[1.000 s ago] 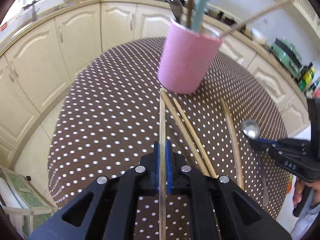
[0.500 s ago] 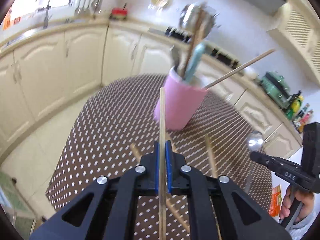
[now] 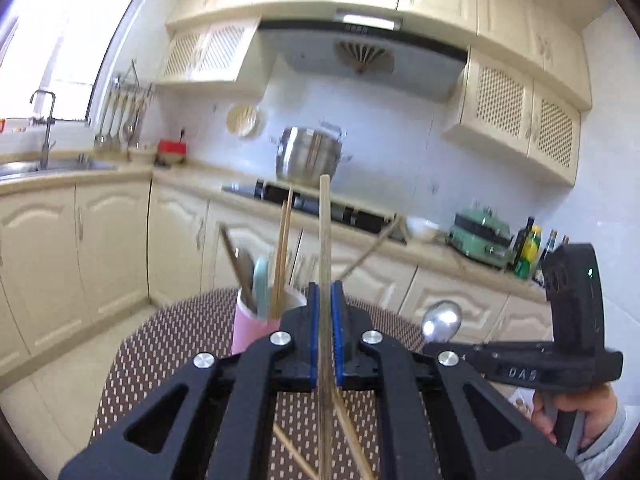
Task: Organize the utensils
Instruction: 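Lift the chopstick and spoon over the pink cup and open both tools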
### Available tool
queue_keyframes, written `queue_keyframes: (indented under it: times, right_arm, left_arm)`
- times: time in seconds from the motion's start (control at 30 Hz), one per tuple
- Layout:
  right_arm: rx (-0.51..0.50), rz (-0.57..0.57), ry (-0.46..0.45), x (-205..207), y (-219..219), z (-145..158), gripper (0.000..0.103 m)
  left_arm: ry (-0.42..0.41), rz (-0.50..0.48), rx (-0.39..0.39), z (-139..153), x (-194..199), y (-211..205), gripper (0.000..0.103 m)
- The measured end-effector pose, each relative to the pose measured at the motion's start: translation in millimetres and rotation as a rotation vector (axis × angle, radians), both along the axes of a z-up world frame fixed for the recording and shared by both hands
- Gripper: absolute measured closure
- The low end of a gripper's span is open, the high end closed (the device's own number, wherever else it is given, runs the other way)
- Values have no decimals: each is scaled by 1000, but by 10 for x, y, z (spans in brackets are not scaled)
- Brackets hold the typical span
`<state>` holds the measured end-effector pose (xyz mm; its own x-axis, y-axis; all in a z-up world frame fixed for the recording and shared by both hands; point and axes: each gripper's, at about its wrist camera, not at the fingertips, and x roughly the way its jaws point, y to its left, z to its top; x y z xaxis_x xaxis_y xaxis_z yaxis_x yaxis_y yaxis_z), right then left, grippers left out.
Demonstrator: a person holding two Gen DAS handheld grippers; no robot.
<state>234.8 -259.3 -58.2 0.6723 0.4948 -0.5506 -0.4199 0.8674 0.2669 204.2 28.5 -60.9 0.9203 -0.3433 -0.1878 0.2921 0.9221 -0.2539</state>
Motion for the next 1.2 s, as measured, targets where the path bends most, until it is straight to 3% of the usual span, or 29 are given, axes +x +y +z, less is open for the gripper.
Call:
queue_keyframes:
  times: [0.3,0.6,0.9,1.2]
  right_arm:
    - [-5,-70,-215,354,102,539,101]
    - [-2,-63,-358,770,291,749,101]
    - [51,14,-384,1098,382,677,101]
    - [66,82,-357,1242,435,478,101]
  left_arm:
    - [-265,109,-51,467,274,-254,97]
    - [-372,245,-57,593,728,-412,97]
    - [-462,377,-31,479,939,-513,97]
    - [-516,403,58,402,1042,-671,97]
